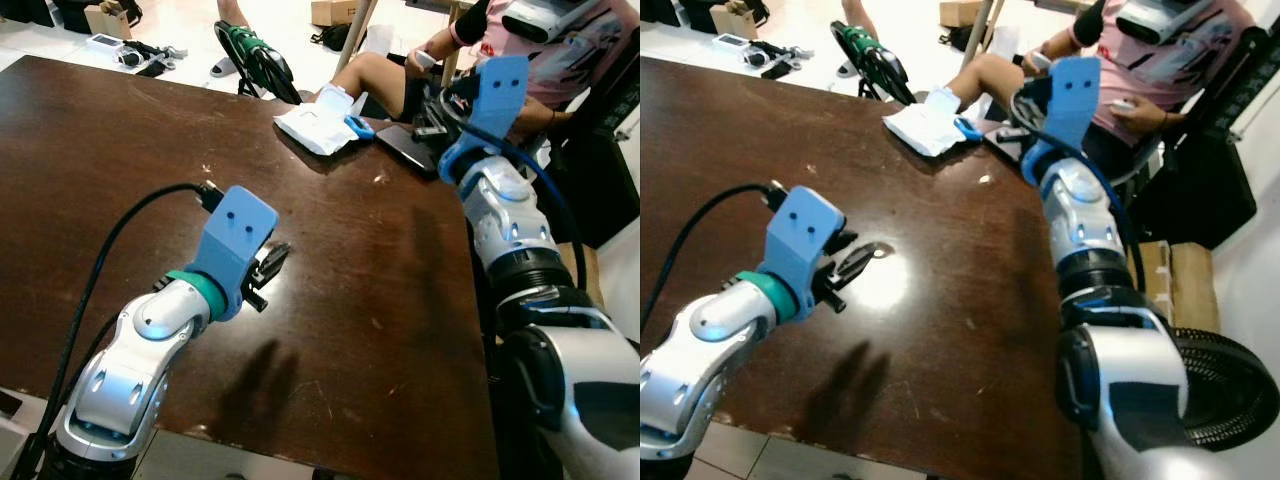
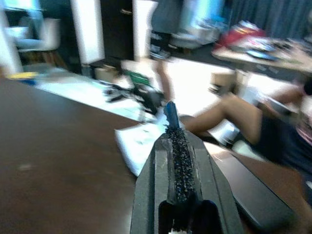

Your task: Hang keys on a hook

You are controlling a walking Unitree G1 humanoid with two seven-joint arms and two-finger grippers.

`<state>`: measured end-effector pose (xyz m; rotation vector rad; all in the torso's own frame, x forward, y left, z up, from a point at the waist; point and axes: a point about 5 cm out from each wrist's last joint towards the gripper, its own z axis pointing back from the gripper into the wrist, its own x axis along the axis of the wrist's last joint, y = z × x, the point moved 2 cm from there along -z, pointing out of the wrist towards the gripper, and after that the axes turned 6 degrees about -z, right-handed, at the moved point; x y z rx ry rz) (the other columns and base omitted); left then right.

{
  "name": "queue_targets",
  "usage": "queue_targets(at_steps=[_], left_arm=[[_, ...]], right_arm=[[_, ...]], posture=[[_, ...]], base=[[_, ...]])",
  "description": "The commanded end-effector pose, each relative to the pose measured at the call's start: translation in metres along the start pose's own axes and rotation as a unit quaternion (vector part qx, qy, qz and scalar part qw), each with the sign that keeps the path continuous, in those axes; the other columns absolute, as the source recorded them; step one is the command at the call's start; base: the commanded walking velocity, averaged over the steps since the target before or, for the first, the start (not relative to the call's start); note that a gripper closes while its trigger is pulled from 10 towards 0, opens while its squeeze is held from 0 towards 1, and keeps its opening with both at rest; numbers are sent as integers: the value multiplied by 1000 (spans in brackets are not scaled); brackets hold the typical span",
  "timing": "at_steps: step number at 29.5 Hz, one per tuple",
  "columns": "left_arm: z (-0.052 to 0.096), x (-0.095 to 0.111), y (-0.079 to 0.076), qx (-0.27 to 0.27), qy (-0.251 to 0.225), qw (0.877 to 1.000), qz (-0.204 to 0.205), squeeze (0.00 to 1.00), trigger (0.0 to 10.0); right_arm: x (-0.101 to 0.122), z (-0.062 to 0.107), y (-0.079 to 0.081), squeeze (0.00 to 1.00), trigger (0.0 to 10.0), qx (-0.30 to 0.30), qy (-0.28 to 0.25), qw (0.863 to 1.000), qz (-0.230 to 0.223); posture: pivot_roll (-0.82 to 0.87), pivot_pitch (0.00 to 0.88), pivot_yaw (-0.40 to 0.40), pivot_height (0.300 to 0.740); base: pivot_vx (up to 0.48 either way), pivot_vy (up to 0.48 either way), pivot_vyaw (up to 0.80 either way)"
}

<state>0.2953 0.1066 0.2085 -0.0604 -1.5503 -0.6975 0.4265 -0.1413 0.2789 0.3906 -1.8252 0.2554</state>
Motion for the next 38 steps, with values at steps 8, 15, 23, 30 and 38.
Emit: queue_targets(at_steps=[8, 15, 23, 30, 38], left_arm=[[-1, 25, 11, 24, -58, 998, -21, 0, 10000], [-10, 40, 24, 14, -73, 990, -124, 0, 10000], [-7, 42, -6, -106, -78, 984, -124, 0, 10000], [-15, 37, -9, -129, -51, 987, -78, 0, 10000], [-36, 27, 0, -74, 8, 997, 31, 0, 10000]], right_arm=[[-17, 10, 41, 0, 10000, 139, 9, 990, 20], [-19, 18, 53, 0, 10000, 177, 1, 984, -7], [-28, 33, 68, 0, 10000, 238, 14, 971, 9], [-34, 40, 91, 0, 10000, 296, 24, 955, 22], [-39, 37, 111, 0, 10000, 329, 28, 944, 21]], posture=[[88, 20, 37, 740], [90, 9, 51, 740], [88, 8, 65, 740], [101, 10, 72, 740], [114, 6, 67, 740]], base=[[0, 0, 0], [0, 0, 0], [0, 0, 0], [0, 0, 0], [0, 0, 0]])
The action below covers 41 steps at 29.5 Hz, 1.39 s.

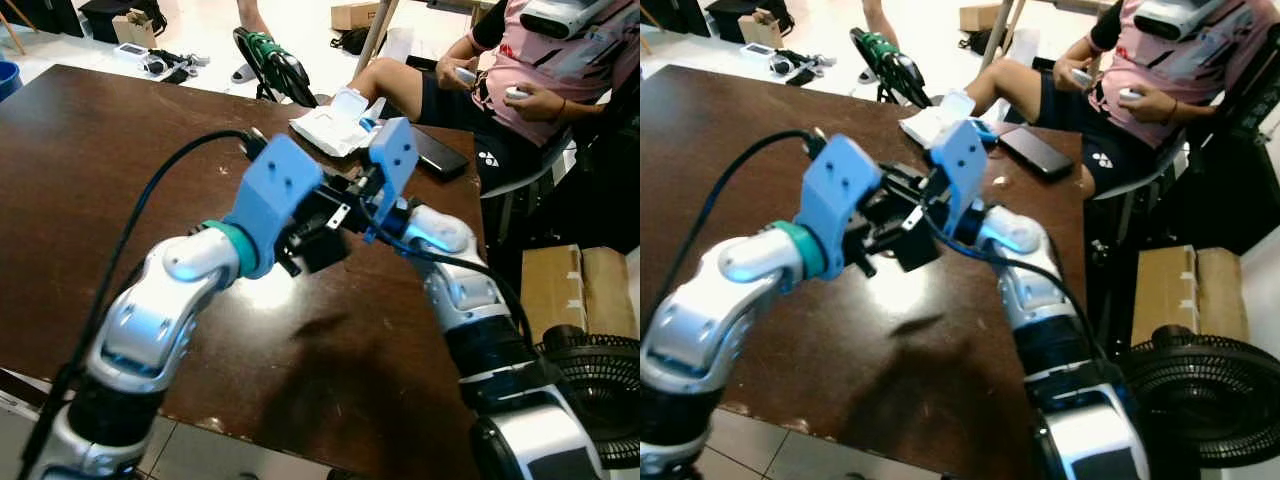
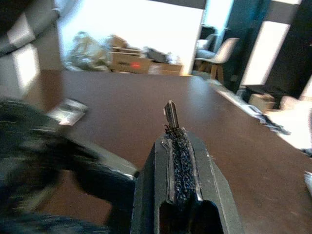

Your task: Hang keys on a hook

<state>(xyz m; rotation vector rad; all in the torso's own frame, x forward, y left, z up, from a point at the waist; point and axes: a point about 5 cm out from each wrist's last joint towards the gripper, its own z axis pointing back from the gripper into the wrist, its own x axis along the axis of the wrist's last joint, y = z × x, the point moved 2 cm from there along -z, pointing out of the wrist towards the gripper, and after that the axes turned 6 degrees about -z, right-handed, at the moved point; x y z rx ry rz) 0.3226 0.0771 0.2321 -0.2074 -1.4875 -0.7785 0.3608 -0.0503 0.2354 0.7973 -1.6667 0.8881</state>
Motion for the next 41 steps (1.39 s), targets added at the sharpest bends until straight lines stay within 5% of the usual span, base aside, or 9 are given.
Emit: queue_targets(at_steps=[1, 9, 18, 28, 30, 33, 36, 38, 41], left_arm=[[0, -3, 3, 4, 10, 1000, 16, 0, 10000], [0, -10, 9, 28, 20, 999, 38, 0, 10000], [4, -3, 11, 12, -6, 997, 71, 0, 10000], [7, -3, 8, 2, -11, 997, 78, 0, 10000], [4, -18, 7, 20, 30, 999, 7, 0, 10000], [3, -26, 7, 26, 47, 998, -11, 0, 10000], [3, -32, 7, 29, 59, 998, -19, 0, 10000], [2, -33, 9, 37, 63, 997, -8, 0, 10000], [4, -33, 9, 40, 63, 997, -5, 0, 10000]], right_arm=[[-2, -3, 4, 0, 10000, 10, 5, 1000, 2], [1, 0, 5, 0, 10000, 9, 4, 1000, 4], [-10, 27, -32, 0, 10000, -108, 44, 993, 32], [-9, 14, -31, 0, 10000, -106, 36, 993, 23], [-16, 13, -26, 0, 10000, -94, 59, 993, 27], [-25, 13, -24, 0, 10000, -94, 88, 991, 28], [-41, 14, -27, 0, 10000, -113, 133, 985, 19], [-87, 16, -35, 0, 10000, -197, 243, 948, -64], [-101, 15, -30, 0, 10000, -204, 276, 937, -70]], posture=[[114, 6, 67, 740], [107, 6, 56, 740], [56, 0, 78, 740], [73, 0, 73, 740], [70, 0, 76, 740], [68, 0, 77, 740], [59, 0, 79, 740], [90, 0, 58, 740], [90, 7, 48, 740]], base=[[0, 0, 0], [0, 0, 0], [0, 0, 0], [0, 0, 0], [0, 0, 0], [0, 0, 0], [0, 0, 0], [0, 0, 0], [0, 0, 0]])
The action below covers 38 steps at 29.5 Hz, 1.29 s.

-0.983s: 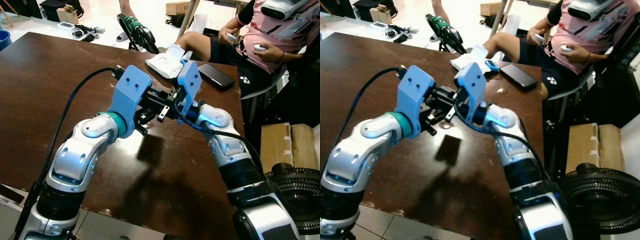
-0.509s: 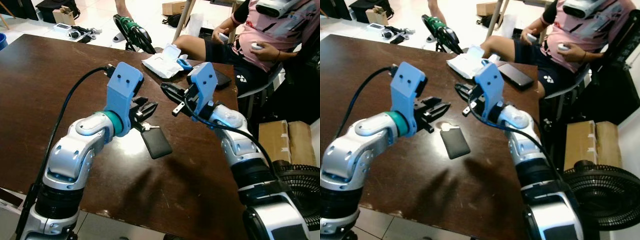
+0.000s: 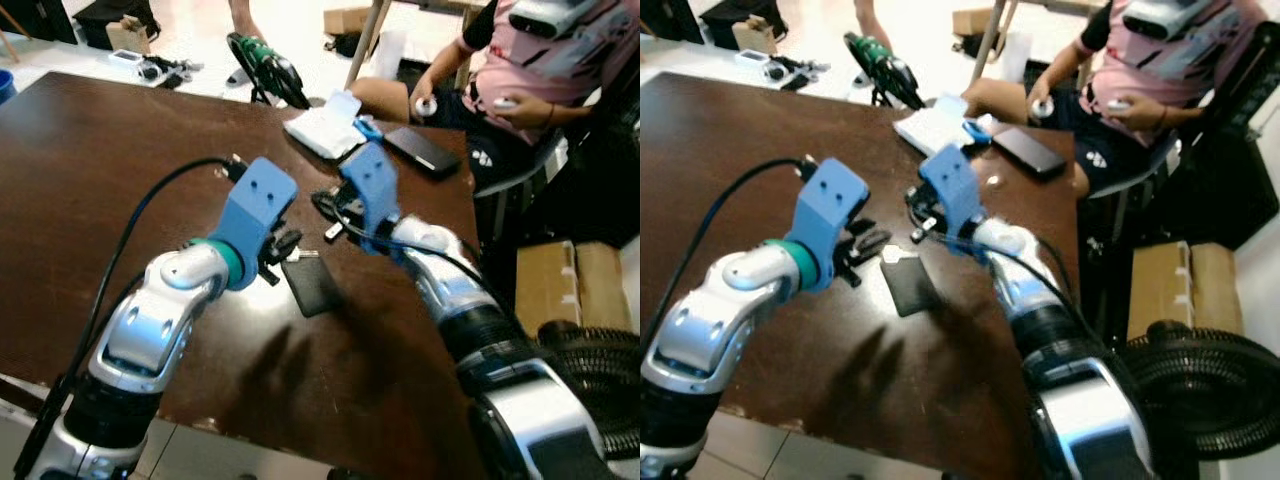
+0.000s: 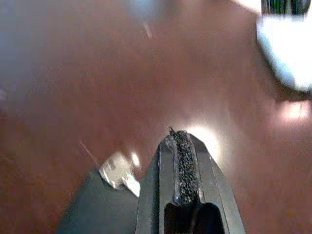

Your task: Hang keys on a hook

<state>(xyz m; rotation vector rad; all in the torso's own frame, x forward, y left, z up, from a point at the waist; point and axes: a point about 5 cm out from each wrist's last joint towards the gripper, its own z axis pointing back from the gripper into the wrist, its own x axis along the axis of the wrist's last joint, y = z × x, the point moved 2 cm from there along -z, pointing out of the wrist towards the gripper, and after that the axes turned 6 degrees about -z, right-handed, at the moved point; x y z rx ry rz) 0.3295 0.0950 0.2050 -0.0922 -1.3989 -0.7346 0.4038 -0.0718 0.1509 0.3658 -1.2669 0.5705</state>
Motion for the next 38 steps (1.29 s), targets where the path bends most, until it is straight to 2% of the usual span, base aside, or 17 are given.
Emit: queue_targets(at_steps=[1, 2, 3, 4, 5, 6, 7, 12, 13, 21, 22, 27, 28, 29, 30, 36, 38], left_arm=[[2, -1, 0, 4, 1, 1000, 2, 0, 10000], [3, -1, 0, 4, 1, 1000, 3, 0, 10000], [4, -2, -1, 4, 1, 1000, 4, 0, 10000], [4, -2, -1, 4, 1, 1000, 4, 0, 10000], [5, -3, -2, 5, 2, 1000, 3, 0, 10000], [5, -3, -2, 5, 2, 1000, 3, 0, 10000], [5, -3, -1, 8, 2, 1000, 4, 0, 10000], [5, -2, -1, 13, -1, 1000, 4, 0, 10000], [5, -1, -2, 15, -2, 1000, 4, 0, 10000], [7, 2, -2, 20, -7, 1000, 8, 0, 10000], [7, 2, -2, 21, -7, 1000, 8, 0, 10000], [9, 3, -2, 23, -7, 1000, 9, 0, 10000], [9, 3, -2, 25, -6, 1000, 10, 0, 10000], [9, 3, -2, 25, -6, 1000, 10, 0, 10000], [10, 3, -2, 25, -5, 1000, 11, 0, 10000], [11, 2, -1, 26, -2, 1000, 13, 0, 10000], [10, 2, -1, 24, -2, 1000, 14, 0, 10000]], right_arm=[[-11, -3, 2, 0, 10000, -10, 31, 999, 0], [-15, -4, 3, 216, 10000, -11, 42, 999, 7], [-21, -5, 4, 271, 10000, -14, 56, 998, 16], [-21, -5, 4, 271, 10000, -14, 56, 998, 16], [-31, -6, 5, 933, 10000, -24, 79, 996, 28], [-31, -6, 5, 933, 10000, -24, 79, 996, 28], [-30, -8, 9, 1000, 10000, -14, 78, 996, 30], [-20, -12, 19, 1000, 10000, 13, 58, 998, 37], [-16, -15, 25, 0, 10000, 29, 52, 997, 43], [-10, -21, 42, 0, 10000, 77, 48, 994, 56], [-12, -21, 44, 1000, 10000, 86, 54, 993, 53], [-15, -22, 50, 1000, 10000, 97, 66, 991, 66], [-15, -23, 51, 275, 10000, 90, 69, 991, 75], [-15, -23, 51, 275, 10000, 90, 69, 991, 75], [-16, -24, 52, 0, 10000, 89, 71, 991, 76], [-19, -23, 49, 0, 10000, 73, 80, 992, 71], [-25, -21, 40, 0, 10000, 41, 94, 992, 71]], posture=[[90, 7, 48, 740], [90, 9, 47, 740], [91, 17, 42, 740], [91, 17, 42, 740], [97, 25, 41, 740], [97, 25, 41, 740], [109, 34, 36, 740], [114, 41, 29, 740], [118, 47, 24, 740], [131, 53, 20, 740], [131, 53, 20, 740], [149, 69, 19, 740], [152, 76, 20, 740], [152, 76, 20, 740], [152, 76, 20, 740], [149, 91, 23, 740], [146, 96, 27, 740]], base=[[0, 0, 0], [0, 0, 0], [0, 0, 0], [0, 0, 0], [0, 0, 0], [0, 0, 0], [0, 0, 0], [0, 0, 0], [0, 0, 0], [0, 0, 0], [0, 0, 0], [0, 0, 0], [0, 0, 0], [0, 0, 0], [0, 0, 0], [0, 0, 0], [0, 0, 0]])
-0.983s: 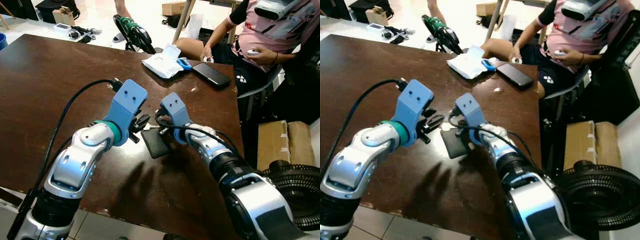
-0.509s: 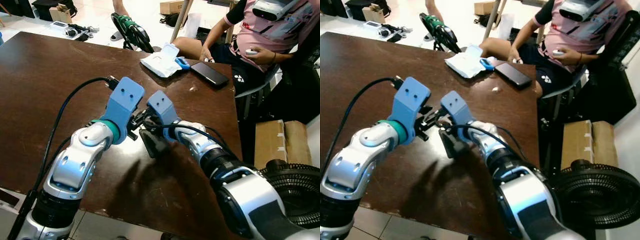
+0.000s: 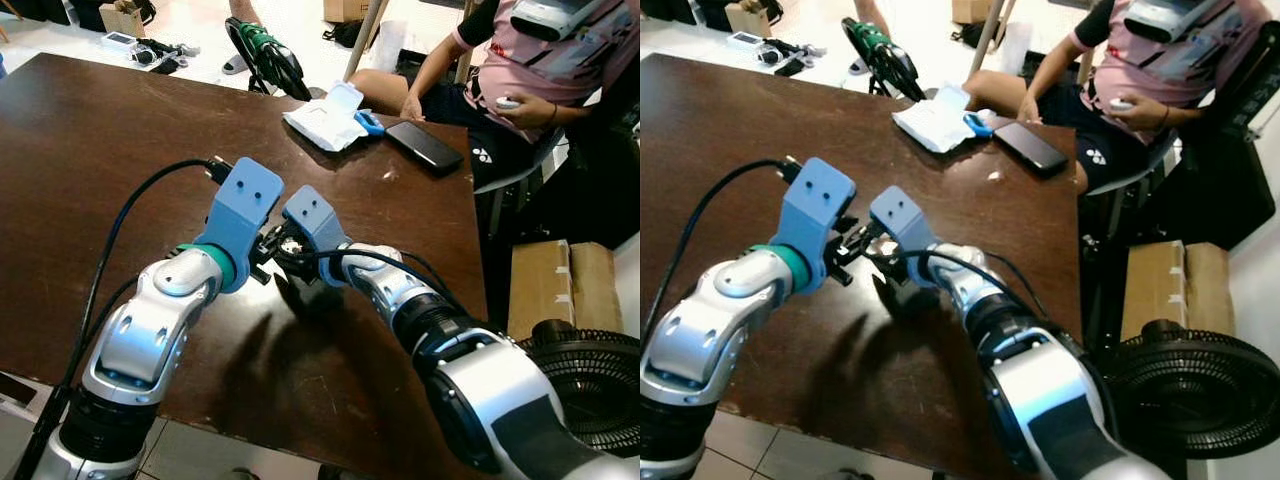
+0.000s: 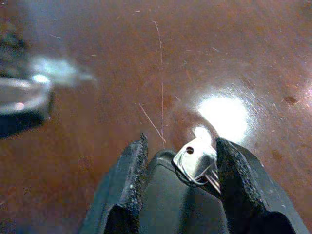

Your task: Hang keys on a hook

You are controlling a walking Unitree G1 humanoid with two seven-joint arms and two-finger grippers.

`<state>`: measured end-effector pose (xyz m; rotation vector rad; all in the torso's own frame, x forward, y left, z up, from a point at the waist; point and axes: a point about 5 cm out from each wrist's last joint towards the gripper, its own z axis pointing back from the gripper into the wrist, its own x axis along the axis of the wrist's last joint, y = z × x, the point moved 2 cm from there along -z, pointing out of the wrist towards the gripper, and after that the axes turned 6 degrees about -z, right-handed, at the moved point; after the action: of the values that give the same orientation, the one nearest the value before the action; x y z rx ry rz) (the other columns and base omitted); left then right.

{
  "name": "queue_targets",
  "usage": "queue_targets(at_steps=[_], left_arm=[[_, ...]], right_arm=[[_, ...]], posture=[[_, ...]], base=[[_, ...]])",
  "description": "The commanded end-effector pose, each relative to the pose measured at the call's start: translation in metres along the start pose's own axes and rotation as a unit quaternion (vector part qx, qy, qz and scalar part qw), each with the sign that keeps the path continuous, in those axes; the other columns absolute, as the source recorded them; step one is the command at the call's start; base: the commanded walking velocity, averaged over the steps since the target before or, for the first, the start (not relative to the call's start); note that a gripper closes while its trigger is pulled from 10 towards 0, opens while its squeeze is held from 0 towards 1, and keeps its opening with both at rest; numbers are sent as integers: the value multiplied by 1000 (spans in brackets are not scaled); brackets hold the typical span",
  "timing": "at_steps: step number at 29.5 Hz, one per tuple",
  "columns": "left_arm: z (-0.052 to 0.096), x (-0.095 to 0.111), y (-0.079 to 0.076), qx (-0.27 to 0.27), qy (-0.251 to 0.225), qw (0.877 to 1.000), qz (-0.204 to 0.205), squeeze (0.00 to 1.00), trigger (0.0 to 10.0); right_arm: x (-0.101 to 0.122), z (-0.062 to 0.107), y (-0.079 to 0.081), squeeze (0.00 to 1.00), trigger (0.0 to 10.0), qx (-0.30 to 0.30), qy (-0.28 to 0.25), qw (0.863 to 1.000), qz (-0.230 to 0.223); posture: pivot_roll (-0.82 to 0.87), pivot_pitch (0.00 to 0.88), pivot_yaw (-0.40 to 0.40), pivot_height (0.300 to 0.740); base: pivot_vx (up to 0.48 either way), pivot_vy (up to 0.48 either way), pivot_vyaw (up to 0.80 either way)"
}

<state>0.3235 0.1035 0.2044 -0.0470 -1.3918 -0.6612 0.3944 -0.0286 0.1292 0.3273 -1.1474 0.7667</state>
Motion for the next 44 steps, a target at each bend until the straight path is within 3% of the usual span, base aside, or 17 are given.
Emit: queue_targets(at_steps=[1, 11, 12, 14, 15, 16, 17, 34, 38, 42, 44], left_arm=[[2, 6, -5, -10, -16, 1000, 0, 0, 10000], [2, 7, -5, -11, -14, 1000, 1, 0, 10000], [3, 7, -5, -11, -13, 1000, 1, 0, 10000], [3, 7, -5, -11, -13, 1000, 1, 0, 10000], [3, 7, -5, -11, -13, 1000, 1, 0, 10000], [3, 7, -5, -11, -13, 1000, 1, 0, 10000], [3, 7, -5, -12, -13, 1000, 1, 0, 10000], [3, 8, -6, -15, -13, 1000, 0, 0, 10000], [3, 8, -6, -16, -13, 1000, 0, 0, 10000], [2, 8, -7, -16, -14, 1000, 1, 0, 10000], [2, 8, -7, -16, -14, 1000, 1, 0, 10000]], right_arm=[[-11, 0, 0, 0, 10000, -10, 31, 999, 1], [-21, 2, -5, 0, 10000, -28, 52, 998, -9], [-23, 2, -5, 0, 9059, -31, 56, 998, -7], [-25, 2, -5, 0, 9059, -34, 59, 998, -5], [-27, 3, -6, 0, 2039, -38, 63, 997, -5], [-27, 3, -6, 0, 2039, -38, 63, 997, -5], [-28, 3, -7, 0, 0, -40, 66, 997, -5], [-25, 5, -15, 0, 0, -74, 53, 996, -16], [-14, 6, -23, 0, 0, -102, 23, 994, -14], [15, 11, -36, 0, 0, -141, -47, 989, -14], [15, 11, -36, 0, 0, -141, -47, 989, -14]], posture=[[146, 96, 27, 740], [153, 105, 29, 740], [153, 105, 29, 740], [153, 105, 29, 740], [153, 108, 32, 740], [153, 108, 32, 740], [153, 108, 32, 740], [151, 107, 33, 740], [151, 104, 34, 740], [143, 92, 37, 740], [143, 92, 37, 740]], base=[[0, 0, 0], [0, 0, 0], [0, 0, 0], [0, 0, 0], [0, 0, 0], [0, 0, 0], [0, 0, 0], [0, 0, 0], [0, 0, 0], [0, 0, 0], [0, 0, 0]])
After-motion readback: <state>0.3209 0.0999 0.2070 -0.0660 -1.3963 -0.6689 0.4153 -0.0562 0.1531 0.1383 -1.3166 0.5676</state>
